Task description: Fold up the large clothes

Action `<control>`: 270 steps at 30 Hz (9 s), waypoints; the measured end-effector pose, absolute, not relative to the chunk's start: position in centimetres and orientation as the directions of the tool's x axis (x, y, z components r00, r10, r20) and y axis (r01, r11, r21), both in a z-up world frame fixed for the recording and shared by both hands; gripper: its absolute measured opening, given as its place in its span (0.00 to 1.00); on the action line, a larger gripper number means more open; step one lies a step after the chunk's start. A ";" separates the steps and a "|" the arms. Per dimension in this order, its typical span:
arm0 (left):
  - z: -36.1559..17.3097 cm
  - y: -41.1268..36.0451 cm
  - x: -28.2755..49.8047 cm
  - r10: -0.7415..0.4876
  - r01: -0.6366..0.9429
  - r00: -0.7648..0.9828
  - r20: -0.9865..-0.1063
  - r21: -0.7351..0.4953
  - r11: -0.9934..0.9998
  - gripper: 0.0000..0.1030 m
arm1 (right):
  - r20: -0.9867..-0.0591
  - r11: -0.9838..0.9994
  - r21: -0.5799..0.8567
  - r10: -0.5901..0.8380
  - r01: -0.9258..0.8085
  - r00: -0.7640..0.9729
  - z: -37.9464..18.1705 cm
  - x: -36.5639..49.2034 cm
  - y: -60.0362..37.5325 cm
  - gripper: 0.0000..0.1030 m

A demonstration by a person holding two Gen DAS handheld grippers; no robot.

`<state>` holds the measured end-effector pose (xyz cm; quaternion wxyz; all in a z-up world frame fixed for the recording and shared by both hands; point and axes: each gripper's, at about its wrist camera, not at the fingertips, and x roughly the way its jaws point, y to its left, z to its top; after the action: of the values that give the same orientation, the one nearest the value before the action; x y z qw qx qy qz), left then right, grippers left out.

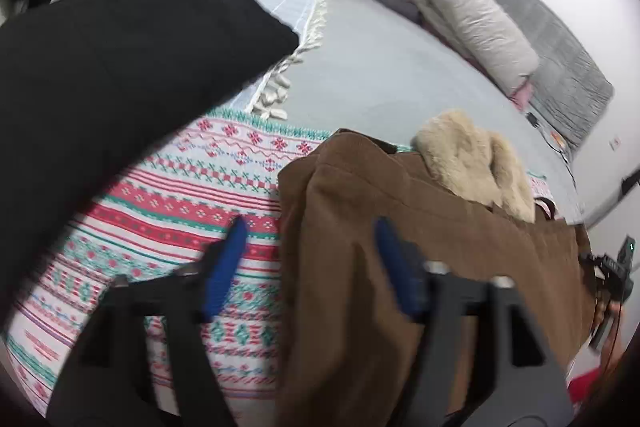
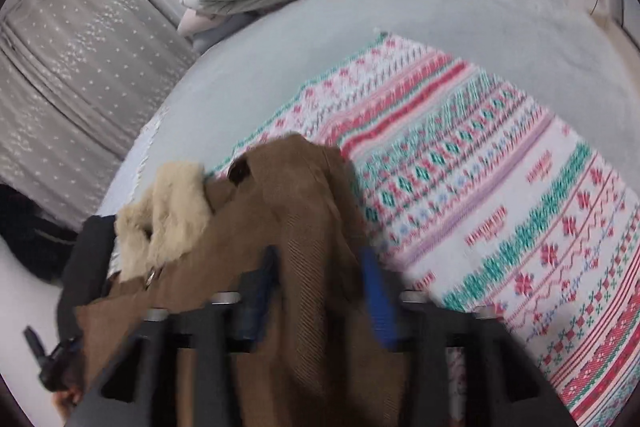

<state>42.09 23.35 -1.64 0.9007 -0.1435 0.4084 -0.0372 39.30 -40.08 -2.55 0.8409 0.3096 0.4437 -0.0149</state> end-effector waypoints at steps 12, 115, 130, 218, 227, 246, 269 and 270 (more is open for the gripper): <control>-8.9 22.1 41.2 -0.523 0.043 0.330 -0.786 -0.541 0.840 0.73 | -0.743 0.700 0.660 0.554 0.273 0.376 -7.9 37.7 -40.6 0.75; -3.7 14.2 39.6 0.032 -0.104 0.634 -0.772 -0.044 0.994 0.73 | -0.759 0.973 0.230 0.167 0.019 0.630 -2.9 40.2 -20.8 0.57; 2.4 18.9 27.3 0.037 -0.157 0.654 -0.755 -0.088 0.984 0.86 | -0.760 0.922 0.205 -0.062 0.329 0.647 -0.4 25.5 -35.7 0.66; -0.4 -2.0 10.2 0.002 0.017 0.576 -0.818 0.015 1.000 0.96 | -0.846 0.996 0.057 0.008 0.075 0.534 0.2 10.9 -18.6 0.86; -0.3 -2.0 10.1 0.003 0.017 0.573 -0.819 0.015 1.000 0.96 | -0.850 0.996 0.060 0.016 0.067 0.527 0.0 11.0 -18.6 0.86; -0.2 -1.8 10.1 0.006 0.012 0.571 -0.821 0.016 1.000 0.96 | -0.849 0.997 0.056 0.017 0.059 0.528 -0.1 10.9 -18.6 0.86; -0.3 -0.7 10.0 0.016 -0.002 0.554 -0.833 0.018 1.000 0.96 | -0.851 0.996 0.057 0.014 0.066 0.525 -0.2 10.9 -18.9 0.86; -0.3 -0.6 10.1 0.015 -0.002 0.552 -0.833 0.017 1.000 0.96 | -0.851 0.996 0.056 0.014 0.066 0.525 -0.2 10.9 -18.9 0.86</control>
<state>10.08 -0.61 -0.32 0.8810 0.0072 0.4731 0.0048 10.92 -18.88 -0.19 0.8722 0.0406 0.4872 -0.0149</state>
